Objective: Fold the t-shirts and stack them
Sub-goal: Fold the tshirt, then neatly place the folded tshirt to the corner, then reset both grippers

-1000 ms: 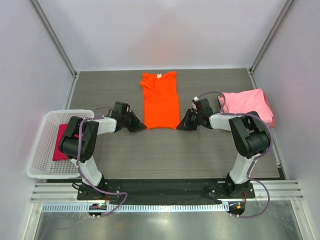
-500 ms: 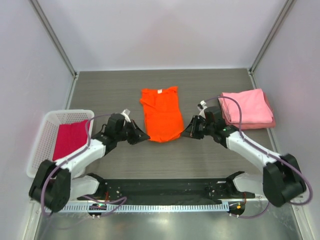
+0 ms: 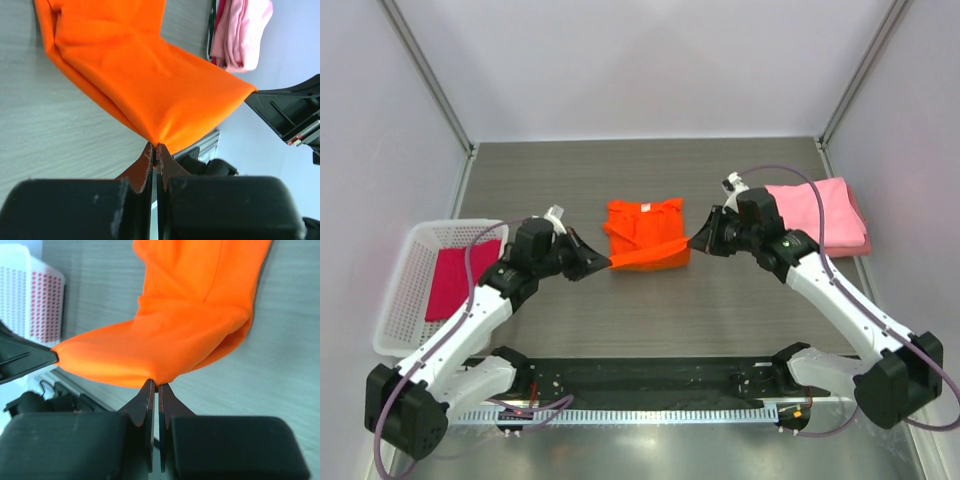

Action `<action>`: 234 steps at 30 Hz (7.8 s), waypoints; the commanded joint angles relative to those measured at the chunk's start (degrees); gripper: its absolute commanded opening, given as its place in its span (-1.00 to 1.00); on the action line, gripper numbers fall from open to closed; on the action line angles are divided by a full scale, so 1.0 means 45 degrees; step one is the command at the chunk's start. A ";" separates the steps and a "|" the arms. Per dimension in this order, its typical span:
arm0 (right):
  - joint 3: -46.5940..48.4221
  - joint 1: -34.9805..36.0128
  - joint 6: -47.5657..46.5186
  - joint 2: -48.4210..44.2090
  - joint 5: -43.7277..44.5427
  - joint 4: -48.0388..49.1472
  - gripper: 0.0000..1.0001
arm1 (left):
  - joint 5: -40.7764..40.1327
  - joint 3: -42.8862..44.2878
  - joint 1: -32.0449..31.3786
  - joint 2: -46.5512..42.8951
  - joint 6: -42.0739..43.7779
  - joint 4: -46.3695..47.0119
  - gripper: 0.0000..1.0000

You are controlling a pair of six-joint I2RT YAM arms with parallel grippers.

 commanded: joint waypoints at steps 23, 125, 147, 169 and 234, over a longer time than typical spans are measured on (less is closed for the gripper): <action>0.8034 -0.2408 -0.0155 1.1480 -0.0161 0.3431 -0.98 | 0.0827 0.8281 0.3209 1.2430 0.0559 0.3370 -0.95; 0.7784 -1.0221 -0.1893 0.4879 0.8726 -0.2056 -0.98 | -0.6554 2.3191 -0.6635 2.1826 0.1398 0.8074 -1.00; 0.9446 -0.9402 -0.2908 0.6895 0.5780 -0.0804 0.60 | -0.6733 1.7378 -0.4623 1.6151 0.4016 0.7985 0.99; -0.1294 -1.0200 0.2026 0.1639 -0.2385 0.8173 -0.97 | -0.6654 0.6047 -0.3646 0.5994 0.5773 0.4405 0.99; -0.6708 -0.1276 -0.0798 0.0116 0.3100 0.8786 0.99 | -0.9174 -0.2784 -0.3470 0.0111 0.7239 0.3702 0.99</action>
